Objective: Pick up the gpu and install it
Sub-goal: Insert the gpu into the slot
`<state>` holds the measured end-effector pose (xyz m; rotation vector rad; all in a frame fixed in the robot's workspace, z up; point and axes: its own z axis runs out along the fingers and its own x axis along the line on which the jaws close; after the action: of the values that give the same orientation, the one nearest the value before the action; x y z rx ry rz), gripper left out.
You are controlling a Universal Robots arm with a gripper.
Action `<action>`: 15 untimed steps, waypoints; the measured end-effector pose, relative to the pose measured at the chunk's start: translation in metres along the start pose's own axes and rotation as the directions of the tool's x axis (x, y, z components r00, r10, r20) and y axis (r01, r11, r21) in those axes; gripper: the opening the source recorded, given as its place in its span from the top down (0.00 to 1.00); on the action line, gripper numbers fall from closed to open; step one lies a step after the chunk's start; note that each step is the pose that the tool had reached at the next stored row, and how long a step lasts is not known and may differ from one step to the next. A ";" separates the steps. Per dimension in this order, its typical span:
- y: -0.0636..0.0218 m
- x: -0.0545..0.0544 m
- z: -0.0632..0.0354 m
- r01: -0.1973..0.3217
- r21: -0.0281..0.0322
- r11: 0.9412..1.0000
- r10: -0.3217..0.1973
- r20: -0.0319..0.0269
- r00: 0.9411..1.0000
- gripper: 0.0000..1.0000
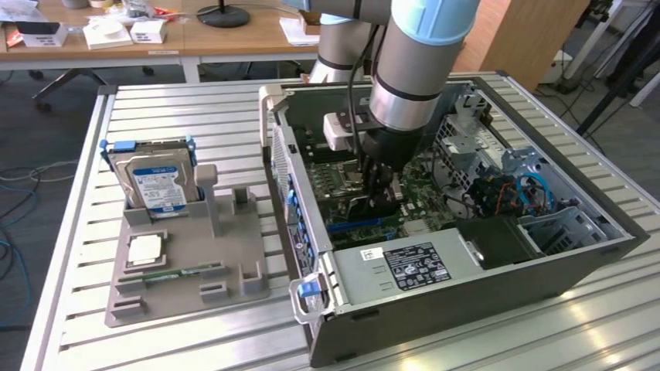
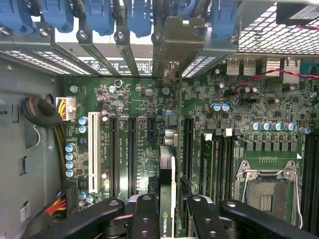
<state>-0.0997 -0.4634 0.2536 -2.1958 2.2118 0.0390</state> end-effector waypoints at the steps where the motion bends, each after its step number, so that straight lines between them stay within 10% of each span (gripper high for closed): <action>1: 0.0000 0.000 0.0000 0.000 0.000 1.000 0.000 0.000 1.000 0.73; 15: -0.0006 0.000 0.0022 0.000 -0.002 1.000 0.000 0.000 1.000 0.73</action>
<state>-0.0990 -0.4634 0.2515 -2.1964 2.2124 0.0409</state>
